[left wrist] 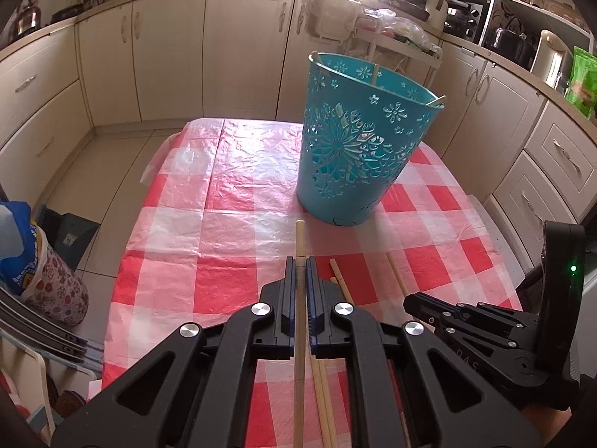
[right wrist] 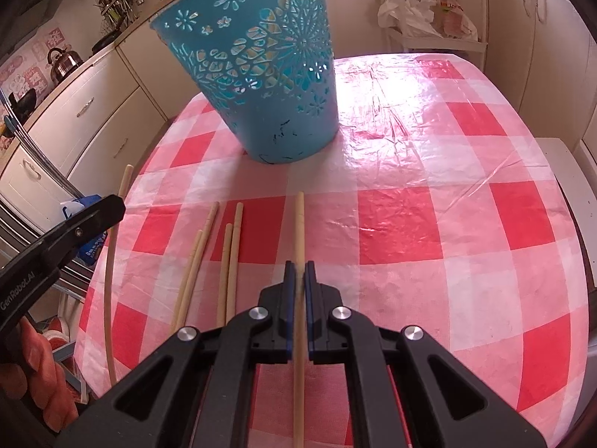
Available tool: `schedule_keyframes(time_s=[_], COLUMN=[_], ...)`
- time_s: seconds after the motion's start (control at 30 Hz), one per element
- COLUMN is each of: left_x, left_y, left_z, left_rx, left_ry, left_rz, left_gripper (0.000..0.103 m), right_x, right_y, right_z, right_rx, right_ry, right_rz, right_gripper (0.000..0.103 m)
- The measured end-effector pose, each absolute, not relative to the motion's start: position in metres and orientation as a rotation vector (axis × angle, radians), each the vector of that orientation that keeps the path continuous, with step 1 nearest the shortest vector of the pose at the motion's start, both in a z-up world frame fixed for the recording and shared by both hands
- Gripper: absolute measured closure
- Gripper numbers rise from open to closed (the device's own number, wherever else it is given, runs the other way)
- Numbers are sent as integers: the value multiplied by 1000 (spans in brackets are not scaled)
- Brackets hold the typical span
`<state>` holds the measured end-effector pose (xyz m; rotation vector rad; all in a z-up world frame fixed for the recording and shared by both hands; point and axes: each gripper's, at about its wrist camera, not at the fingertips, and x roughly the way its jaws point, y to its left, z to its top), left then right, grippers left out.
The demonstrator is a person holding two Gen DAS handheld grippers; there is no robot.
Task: Organize utensils
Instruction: 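Lift both held chopsticks and carry them above the teal cup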
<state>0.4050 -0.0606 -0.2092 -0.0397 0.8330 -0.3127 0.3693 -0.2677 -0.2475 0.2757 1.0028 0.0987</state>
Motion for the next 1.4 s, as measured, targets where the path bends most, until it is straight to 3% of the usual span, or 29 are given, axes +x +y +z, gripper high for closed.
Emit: schedule_keyframes(time_s=[0.97,1.4], left_x=[359,388], left_y=[-59,-65], left_z=[-112,-48], left_rx=[-118,-228], left_ry=[390,142], left_rz=[-359,-380], left_gripper=[98,98], right_x=[345,326], right_y=[-294,-311], right_z=[-181,-146], right_rx=[423,456], right_ry=[749,556], right_rz=[123,111], right_gripper=[97,97])
